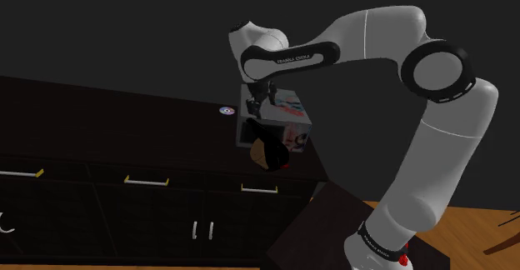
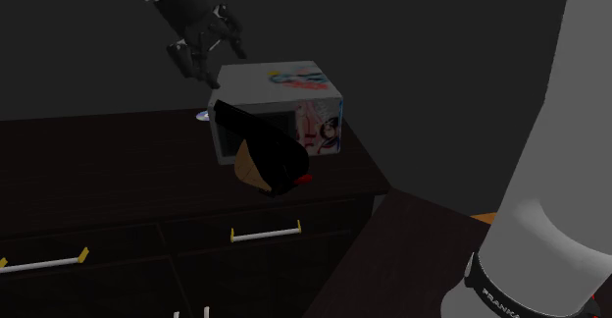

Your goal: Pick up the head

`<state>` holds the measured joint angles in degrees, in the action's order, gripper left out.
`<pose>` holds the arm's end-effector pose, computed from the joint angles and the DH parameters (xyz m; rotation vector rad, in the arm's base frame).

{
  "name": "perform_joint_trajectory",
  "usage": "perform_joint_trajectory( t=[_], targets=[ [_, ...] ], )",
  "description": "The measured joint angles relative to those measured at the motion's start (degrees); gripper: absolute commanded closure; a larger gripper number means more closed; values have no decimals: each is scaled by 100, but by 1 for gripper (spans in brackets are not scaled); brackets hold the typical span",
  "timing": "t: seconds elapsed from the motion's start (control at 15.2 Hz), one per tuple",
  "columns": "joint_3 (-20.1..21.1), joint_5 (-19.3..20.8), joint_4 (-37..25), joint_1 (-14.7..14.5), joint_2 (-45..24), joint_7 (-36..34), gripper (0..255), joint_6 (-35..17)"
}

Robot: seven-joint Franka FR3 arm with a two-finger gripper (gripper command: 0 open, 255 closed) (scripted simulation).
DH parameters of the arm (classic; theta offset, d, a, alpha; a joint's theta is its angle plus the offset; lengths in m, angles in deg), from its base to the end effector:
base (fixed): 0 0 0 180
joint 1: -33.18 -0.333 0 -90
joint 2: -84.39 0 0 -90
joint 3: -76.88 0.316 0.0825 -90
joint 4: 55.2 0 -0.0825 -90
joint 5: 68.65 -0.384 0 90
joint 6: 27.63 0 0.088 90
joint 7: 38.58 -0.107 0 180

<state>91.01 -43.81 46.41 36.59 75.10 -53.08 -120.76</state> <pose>0.5735 0.0583 0.4527 2.6851 0.0379 -0.2839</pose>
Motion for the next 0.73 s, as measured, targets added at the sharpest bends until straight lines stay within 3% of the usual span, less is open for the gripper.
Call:
perform_joint_trajectory(
  t=[0.4, 0.73],
  targets=[
    [-202, 892, -1878, -370, -1885, -240, 0, 862],
    [-563, 1465, -3964, -766, -3585, 23, 0, 1729]
  ],
)
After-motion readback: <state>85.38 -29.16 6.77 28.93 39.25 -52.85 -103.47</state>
